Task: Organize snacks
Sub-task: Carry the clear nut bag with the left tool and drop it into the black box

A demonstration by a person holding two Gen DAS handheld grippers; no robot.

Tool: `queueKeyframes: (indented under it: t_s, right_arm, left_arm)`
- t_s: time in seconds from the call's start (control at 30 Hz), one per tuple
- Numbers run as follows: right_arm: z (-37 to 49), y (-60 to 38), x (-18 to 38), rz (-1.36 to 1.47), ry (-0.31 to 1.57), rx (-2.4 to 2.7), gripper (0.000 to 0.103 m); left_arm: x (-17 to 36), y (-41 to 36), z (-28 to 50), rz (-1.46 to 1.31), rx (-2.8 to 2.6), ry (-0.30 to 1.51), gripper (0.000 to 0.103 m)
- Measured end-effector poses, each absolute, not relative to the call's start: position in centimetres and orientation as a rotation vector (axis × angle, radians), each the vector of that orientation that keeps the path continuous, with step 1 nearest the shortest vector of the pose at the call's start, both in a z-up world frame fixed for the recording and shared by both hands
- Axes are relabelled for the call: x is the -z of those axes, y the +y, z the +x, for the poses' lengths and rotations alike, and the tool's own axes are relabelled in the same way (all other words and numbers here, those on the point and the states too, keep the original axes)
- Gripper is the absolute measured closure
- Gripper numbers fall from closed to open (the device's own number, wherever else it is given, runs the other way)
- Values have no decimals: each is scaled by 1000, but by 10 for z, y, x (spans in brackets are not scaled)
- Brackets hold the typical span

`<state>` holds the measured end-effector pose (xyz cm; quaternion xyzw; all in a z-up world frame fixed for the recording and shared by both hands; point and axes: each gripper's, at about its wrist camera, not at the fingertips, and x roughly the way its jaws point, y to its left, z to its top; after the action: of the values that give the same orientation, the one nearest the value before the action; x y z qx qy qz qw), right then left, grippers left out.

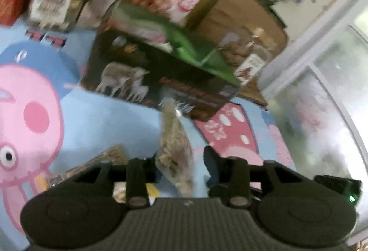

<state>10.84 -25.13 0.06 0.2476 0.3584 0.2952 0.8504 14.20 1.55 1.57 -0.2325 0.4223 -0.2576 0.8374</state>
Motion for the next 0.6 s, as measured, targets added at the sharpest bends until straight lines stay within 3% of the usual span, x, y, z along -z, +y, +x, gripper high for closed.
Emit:
queueKeyframes:
  t_s: [0.07,0.17,0.27,0.43,0.47,0.5,0.6]
  right_arm:
    - [107,-246,-3,489,748,-621,58]
    - [107,-245,-4,497,741,-637,57]
    - [108,-254,-1,616,736,-692,48]
    - [113,-259,-3,784,715,-775,48]
    - [113,-259,-4,817,707,-807,50]
    - [114,-260,-7,842,696,-836,60]
    - [113,-258,-24,782,647,-826,67]
  left_arm:
    - [-6,22,146,-580,584,934,90]
    - [-11,33,144,-660,620,907,90]
    - [-25,42,137,-701,677,855,90]
    - [-44,44,128,-703,728,801,90]
    - [-47,43,127,-694,734,797,90]
    - [-50,42,126,-672,724,787,89]
    - [-66,39,126,-577,676,743,81]
